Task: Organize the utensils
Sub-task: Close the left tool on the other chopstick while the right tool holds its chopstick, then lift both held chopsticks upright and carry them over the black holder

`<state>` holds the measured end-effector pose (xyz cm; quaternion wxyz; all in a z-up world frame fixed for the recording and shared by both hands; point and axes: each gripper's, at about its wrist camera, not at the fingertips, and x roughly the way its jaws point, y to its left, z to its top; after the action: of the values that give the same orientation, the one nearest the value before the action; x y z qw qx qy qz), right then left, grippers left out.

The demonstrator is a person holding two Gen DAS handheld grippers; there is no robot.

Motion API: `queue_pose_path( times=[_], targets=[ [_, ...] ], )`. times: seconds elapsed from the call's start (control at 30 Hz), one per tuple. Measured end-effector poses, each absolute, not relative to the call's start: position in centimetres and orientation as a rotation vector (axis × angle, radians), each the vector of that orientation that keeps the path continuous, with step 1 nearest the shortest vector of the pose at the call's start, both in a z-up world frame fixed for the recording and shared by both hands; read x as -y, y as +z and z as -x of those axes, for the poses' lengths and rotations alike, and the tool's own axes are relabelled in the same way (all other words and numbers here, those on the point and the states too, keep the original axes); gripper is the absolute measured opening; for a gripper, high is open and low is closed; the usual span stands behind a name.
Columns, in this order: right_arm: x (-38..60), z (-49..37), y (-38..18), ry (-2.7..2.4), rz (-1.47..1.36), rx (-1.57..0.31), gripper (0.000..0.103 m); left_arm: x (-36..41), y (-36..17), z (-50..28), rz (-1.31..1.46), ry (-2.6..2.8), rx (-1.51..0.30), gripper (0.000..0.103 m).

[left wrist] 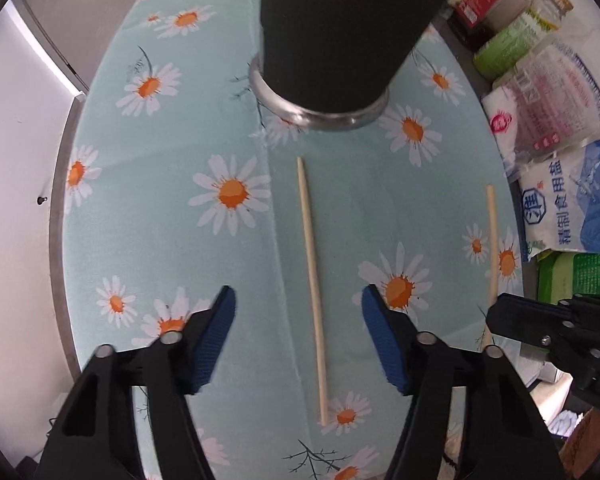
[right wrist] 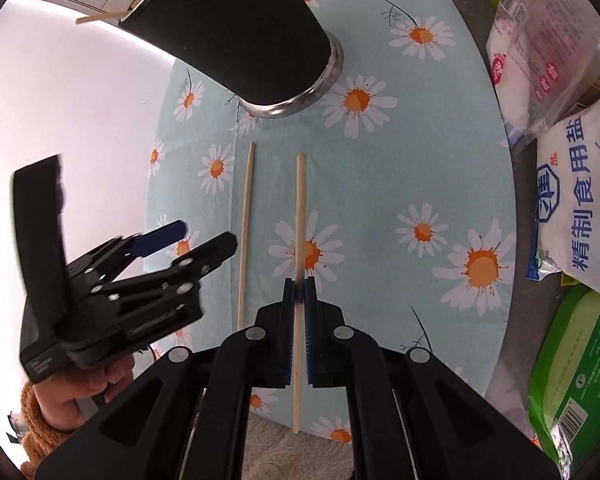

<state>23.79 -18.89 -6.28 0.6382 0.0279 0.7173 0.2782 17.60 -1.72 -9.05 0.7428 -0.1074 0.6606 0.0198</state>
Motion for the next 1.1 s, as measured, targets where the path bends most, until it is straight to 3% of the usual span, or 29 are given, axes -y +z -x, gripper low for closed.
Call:
queue_pose_path(
  times=[0.03,0.2,0.33,0.57,0.7,1.1],
  targets=[
    [19.2,-23.7,-6.2,0.647,-0.062,-1.634,0.005,1.9,-9.3,-17.8,0.239,0.037,-1.468,0.046],
    [20.0,-23.6,-6.1,0.677,-0.068,-1.627,0.005,2.4,-10.1,-18.5,0.236,0.076,-1.497,0.036],
    [20.5,-23.6,-6.0,0.698,-0.071,-1.628,0.005,3.0,-10.6,-18.8,0.229,0.075,-1.506,0.014],
    [21.3,-23.4,-5.7,0.735,-0.068,-1.633,0.005,3.5,-11.8,-19.0,0.221,0.114,-1.527,0.013],
    [21.3,-23.6,-5.7,0.740,-0.074,-1.629,0.005,4.6,-12.3,-19.4,0.201,0.120,-1.531,0.005],
    [21.0,-23.3,-5.6,0.732,-0.070,-1.631,0.005,3.2,-11.2,-18.5,0.268,0.098,-1.484,0.004]
  ],
)
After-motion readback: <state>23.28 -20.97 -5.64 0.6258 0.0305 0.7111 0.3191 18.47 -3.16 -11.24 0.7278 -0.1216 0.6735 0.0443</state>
